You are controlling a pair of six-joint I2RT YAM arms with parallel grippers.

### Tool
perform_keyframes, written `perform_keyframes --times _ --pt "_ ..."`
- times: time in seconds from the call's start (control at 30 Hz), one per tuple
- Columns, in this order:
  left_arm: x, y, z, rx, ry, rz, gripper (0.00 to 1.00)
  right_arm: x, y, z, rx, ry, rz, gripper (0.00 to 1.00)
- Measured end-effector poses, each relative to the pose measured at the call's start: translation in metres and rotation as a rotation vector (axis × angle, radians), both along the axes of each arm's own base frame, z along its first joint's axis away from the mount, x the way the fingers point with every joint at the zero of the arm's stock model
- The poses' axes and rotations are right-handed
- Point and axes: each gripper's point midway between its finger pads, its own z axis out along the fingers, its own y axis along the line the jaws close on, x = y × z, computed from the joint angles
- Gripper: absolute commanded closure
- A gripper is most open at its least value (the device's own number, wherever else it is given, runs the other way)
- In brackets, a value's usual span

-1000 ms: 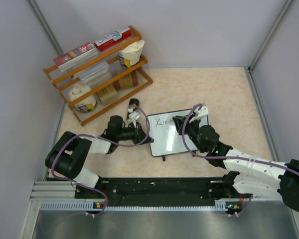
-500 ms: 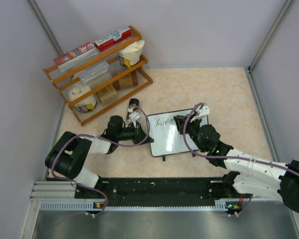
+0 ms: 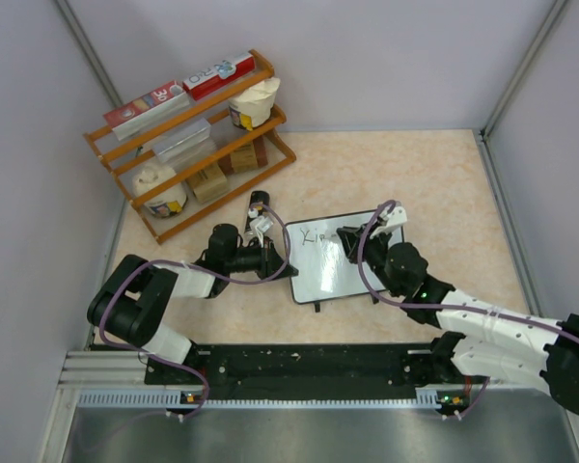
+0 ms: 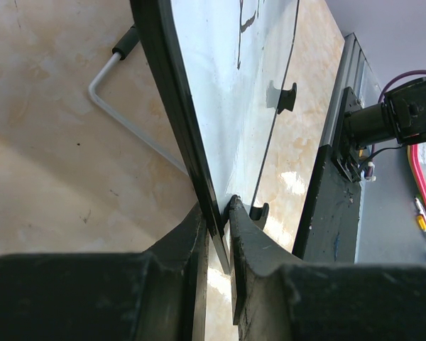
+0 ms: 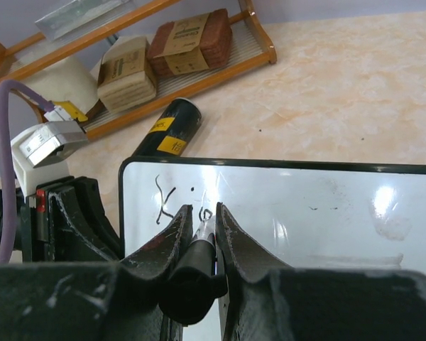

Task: Write a sentence on the whiteboard
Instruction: Write on the whiteboard with the whiteboard.

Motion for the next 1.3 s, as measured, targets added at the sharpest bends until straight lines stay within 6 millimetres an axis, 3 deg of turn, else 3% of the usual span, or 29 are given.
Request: perform_keyframes --times 0.4,0.67,1.0,1.3 --pt "0.0 0.0 0.0 0.0 0.0 0.0 1.0 -0.007 -0.003 -0.003 0.006 0.004 0.019 1.0" --pt "0.0 0.0 0.0 0.0 0.001 0.0 1.0 -0.012 -0.006 0.018 0.066 -0.036 0.028 1.0" --pt "0.0 0.0 0.0 0.001 0.001 -0.001 1.0 0.001 -0.011 0.003 0.023 -0.001 -0.022 1.0" --pt "0.0 0.0 0.0 0.001 0.001 -0.001 1.0 0.005 -0.016 0.003 0.024 -0.002 -0.048 1.0"
